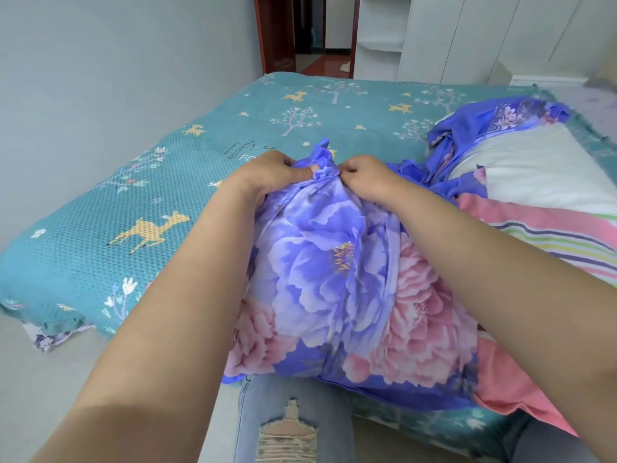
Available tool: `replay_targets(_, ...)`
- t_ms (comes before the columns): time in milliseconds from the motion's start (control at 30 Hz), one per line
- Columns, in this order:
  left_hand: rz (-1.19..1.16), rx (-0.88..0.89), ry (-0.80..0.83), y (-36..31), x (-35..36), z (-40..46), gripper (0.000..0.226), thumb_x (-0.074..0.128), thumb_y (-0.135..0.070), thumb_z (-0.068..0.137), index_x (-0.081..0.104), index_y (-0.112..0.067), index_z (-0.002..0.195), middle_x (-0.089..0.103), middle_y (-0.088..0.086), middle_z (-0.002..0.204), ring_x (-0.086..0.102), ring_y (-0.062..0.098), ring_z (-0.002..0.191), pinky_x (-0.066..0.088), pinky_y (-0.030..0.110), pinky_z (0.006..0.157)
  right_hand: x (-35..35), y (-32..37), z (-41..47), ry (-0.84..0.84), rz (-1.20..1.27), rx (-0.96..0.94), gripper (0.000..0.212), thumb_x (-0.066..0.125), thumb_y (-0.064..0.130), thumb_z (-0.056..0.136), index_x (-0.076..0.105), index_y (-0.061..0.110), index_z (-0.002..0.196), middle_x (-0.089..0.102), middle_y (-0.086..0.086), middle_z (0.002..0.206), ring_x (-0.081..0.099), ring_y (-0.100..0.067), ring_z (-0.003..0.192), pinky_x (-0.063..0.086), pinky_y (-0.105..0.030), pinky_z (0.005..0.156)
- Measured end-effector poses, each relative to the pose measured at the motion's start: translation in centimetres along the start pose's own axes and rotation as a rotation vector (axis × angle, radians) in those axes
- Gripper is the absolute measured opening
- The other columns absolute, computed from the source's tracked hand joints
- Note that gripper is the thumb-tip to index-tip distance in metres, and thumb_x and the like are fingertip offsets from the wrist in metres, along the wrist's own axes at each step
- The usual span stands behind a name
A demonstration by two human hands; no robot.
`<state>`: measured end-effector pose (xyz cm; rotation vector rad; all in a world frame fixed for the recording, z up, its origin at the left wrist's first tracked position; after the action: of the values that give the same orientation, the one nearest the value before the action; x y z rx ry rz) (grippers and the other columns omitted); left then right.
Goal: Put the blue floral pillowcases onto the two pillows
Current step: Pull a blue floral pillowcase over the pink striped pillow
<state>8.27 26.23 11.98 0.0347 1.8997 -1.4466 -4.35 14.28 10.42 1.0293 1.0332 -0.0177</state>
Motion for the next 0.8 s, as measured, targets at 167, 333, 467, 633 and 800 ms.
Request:
replay_targets(167, -0.301, -0.030, -0.009, 0.8, 0.4, -0.9, 0.031, 0.072, -0.034, 0.080, 0.064, -0.008, 0.094, 0.070, 0.013, 0.090, 0.067, 0.025, 0.079, 0.055, 0.042, 0.081, -0.8, 1.4, 0.7, -0.096, -0.012, -0.057, 0.024, 0.049, 0.018, 0.096, 0.065, 0.001, 0.100, 0.065, -0.013, 0.102, 0.056, -0.021, 0.091, 0.036, -0.028, 0.072)
replay_targets(333, -0.602, 0.089, 0.010, 0.5, 0.2, -1.3, 0.020, 0.065, -0.015, 0.087, 0.064, -0.007, 0.105, 0.073, 0.003, 0.080, 0.069, 0.016, 0.073, 0.058, 0.031, 0.070, -2.0, -0.6, 1.4, -0.091, -0.091, 0.165, 0.040, 0.038, 0.029, 0.101, 0.061, -0.004, 0.099, 0.061, -0.025, 0.100, 0.057, -0.033, 0.093, 0.038, -0.031, 0.076)
replay_targets(467, -0.516, 0.224, -0.183, -0.3, -1.0, -1.0, 0.008, 0.068, -0.010, 0.085, 0.066, -0.017, 0.088, 0.072, -0.003, 0.079, 0.067, 0.013, 0.075, 0.057, 0.031, 0.078, -1.3, -1.6, -0.4, -0.002, 0.149, 0.203, 0.042, 0.042, 0.044, 0.098, 0.059, 0.015, 0.072, 0.054, -0.004, 0.065, 0.047, -0.018, 0.059, 0.038, -0.026, 0.072)
replay_targets(633, -0.665, 0.268, -0.155, -1.3, -0.6, -1.4, 0.008, 0.068, -0.002, 0.081, 0.068, -0.009, 0.084, 0.072, 0.001, 0.074, 0.067, 0.015, 0.068, 0.056, 0.030, 0.073, -1.7, 2.6, -1.8, 0.166, -0.030, 0.038, 0.059, 0.040, 0.070, 0.085, 0.065, 0.017, 0.079, 0.058, 0.003, 0.076, 0.056, -0.014, 0.068, 0.045, -0.020, 0.066)
replay_targets(800, -0.686, 0.197, -0.029, -0.8, -1.7, -1.1, 0.012, 0.063, -0.001, 0.085, 0.064, -0.005, 0.097, 0.072, 0.007, 0.082, 0.068, 0.019, 0.073, 0.057, 0.033, 0.075, -0.3, 4.6, -1.5, 0.010, 0.019, -0.235, 0.034, 0.058, 0.032, 0.092, 0.041, 0.017, 0.067, 0.036, 0.004, 0.061, 0.033, -0.008, 0.056, 0.025, -0.020, 0.052)
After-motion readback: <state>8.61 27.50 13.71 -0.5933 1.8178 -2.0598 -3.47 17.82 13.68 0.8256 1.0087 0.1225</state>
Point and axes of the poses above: each hand's wrist, its own z-axis towards the middle knuckle, its own x-axis out of the palm, y = z × x, the point moved 5 cm from there along z, towards the middle knuckle
